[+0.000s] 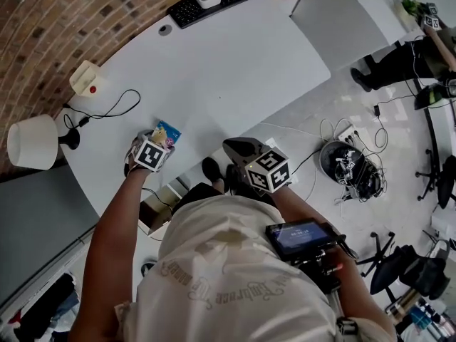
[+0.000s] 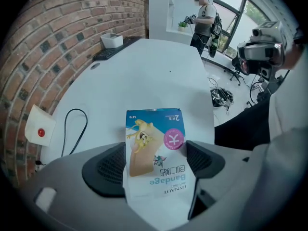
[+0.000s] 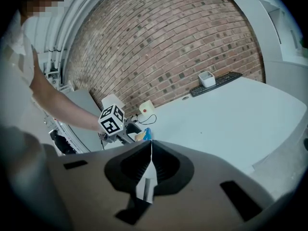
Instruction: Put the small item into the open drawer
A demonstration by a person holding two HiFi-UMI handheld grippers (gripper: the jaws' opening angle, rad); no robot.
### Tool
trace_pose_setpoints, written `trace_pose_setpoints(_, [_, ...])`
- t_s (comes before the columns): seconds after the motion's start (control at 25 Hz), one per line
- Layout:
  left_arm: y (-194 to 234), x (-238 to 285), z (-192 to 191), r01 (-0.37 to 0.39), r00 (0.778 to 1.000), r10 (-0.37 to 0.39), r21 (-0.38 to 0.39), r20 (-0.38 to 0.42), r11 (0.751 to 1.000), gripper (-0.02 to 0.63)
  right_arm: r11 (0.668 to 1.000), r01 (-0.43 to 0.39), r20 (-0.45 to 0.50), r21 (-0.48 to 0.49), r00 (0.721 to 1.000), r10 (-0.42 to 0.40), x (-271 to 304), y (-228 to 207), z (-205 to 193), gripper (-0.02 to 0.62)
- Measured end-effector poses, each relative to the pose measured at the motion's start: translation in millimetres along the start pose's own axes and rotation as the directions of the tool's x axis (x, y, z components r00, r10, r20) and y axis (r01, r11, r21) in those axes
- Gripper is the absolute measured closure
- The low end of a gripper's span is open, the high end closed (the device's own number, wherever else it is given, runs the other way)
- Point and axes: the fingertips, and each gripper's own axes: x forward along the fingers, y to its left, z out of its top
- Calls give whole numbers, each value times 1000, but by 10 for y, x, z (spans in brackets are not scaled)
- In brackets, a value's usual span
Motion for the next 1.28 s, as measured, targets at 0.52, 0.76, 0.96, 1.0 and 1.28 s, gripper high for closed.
trace_pose_setpoints(0.52, [-401, -401, -365, -75, 995, 83, -150, 49, 986, 210, 991, -123, -34, -51, 992, 122, -106, 297, -211, 589])
trace_pose_setpoints(0.76, [-616, -604, -576, -123, 989, 137, -204, 55, 971, 210, 978, -192, -49, -78, 981, 189, -94, 483, -295, 589])
trace_pose_setpoints(0.96, [-738, -725, -787, -150, 983, 171, -255, 65, 955, 210, 964, -248, -71, -97, 968, 242, -94, 666, -383, 589])
trace_pose_setpoints(1.0, [-753, -753, -838, -158, 982, 180, -267, 63, 951, 210, 961, -259, -79, -99, 964, 252, -91, 698, -413, 589])
trace_pose_setpoints(1.28, [-921, -912, -1238, -187, 977, 209, -323, 36, 928, 210, 937, -330, -123, -115, 941, 316, 3, 929, -585, 589])
